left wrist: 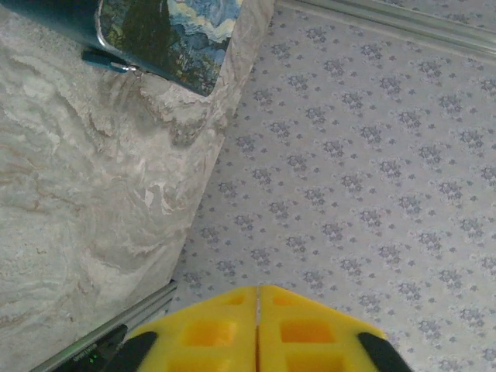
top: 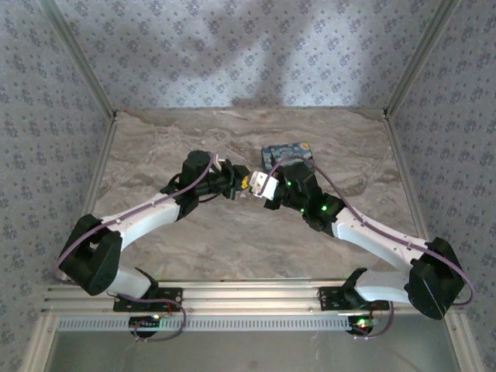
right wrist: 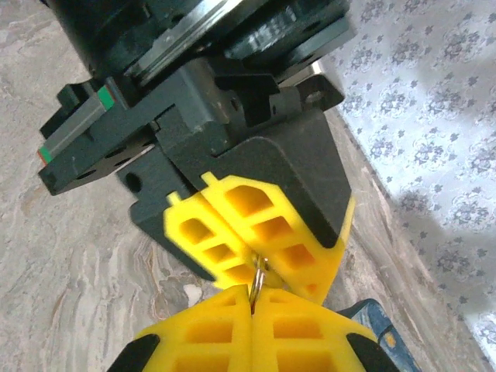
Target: Unlock the padlock with the key
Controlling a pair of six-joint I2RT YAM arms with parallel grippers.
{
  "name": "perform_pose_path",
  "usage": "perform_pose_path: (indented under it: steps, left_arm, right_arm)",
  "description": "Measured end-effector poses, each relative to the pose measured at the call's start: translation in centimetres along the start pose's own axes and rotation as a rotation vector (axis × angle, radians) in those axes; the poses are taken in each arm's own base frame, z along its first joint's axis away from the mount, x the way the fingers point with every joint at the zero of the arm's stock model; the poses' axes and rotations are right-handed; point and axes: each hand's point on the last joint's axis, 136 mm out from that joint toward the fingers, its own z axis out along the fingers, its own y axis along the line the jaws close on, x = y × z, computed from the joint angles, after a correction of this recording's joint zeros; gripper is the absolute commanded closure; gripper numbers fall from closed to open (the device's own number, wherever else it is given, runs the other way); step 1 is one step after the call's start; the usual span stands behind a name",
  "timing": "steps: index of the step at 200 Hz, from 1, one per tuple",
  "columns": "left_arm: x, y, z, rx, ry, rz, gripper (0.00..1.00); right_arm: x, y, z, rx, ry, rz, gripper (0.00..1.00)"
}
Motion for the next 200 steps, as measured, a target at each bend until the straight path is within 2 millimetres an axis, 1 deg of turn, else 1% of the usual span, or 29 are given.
perform_pose_path:
  steps: [59,82,106,122,146,158,175,188,200]
  left_arm:
    - [-0.1,0.2,0.0,-0.006,-0.005,0.015,1.00]
    - [0.1,0.1,0.1,-0.006,-0.007,0.051,1.00]
    - [0.3,-0.6,-0.3,0.008,-0.033,0.155,1.00]
    - [-0.5,-1.6,-1.1,0.026,-0.114,0.258,1.00]
    - [-1.4,-4.2,-3.0,0.069,-0.243,0.452,1.00]
    - [-1.2,-5.7,-4.0,0.098,-0.292,0.557,1.00]
    - [-0.5,-7.7,-4.9,0.154,-0.339,0.687,1.00]
    - [0.0,-8.7,-5.2,0.197,-0.358,0.762,1.00]
    - [0.3,-9.2,-5.4,0.225,-0.367,0.810,1.00]
  right_arm:
    - [0.2,0.2,-0.2,-0.001,0.003,0.018,1.00]
    - [0.3,0.1,-0.5,0.003,0.002,0.034,1.00]
    - [0.2,-0.1,-0.9,0.001,-0.018,0.084,0.80]
    - [0.4,-0.4,-1.7,0.011,-0.033,0.129,0.72]
    - [0.6,-1.2,-3.0,0.025,-0.066,0.257,0.69]
    - [0.4,-1.9,-3.6,0.027,-0.096,0.340,0.67]
    - [0.2,-3.3,-4.4,0.027,-0.158,0.508,0.64]
    - [-0.2,-4.2,-4.9,0.018,-0.219,0.635,0.60]
    - [-0.7,-4.8,-5.3,-0.003,-0.276,0.744,0.56]
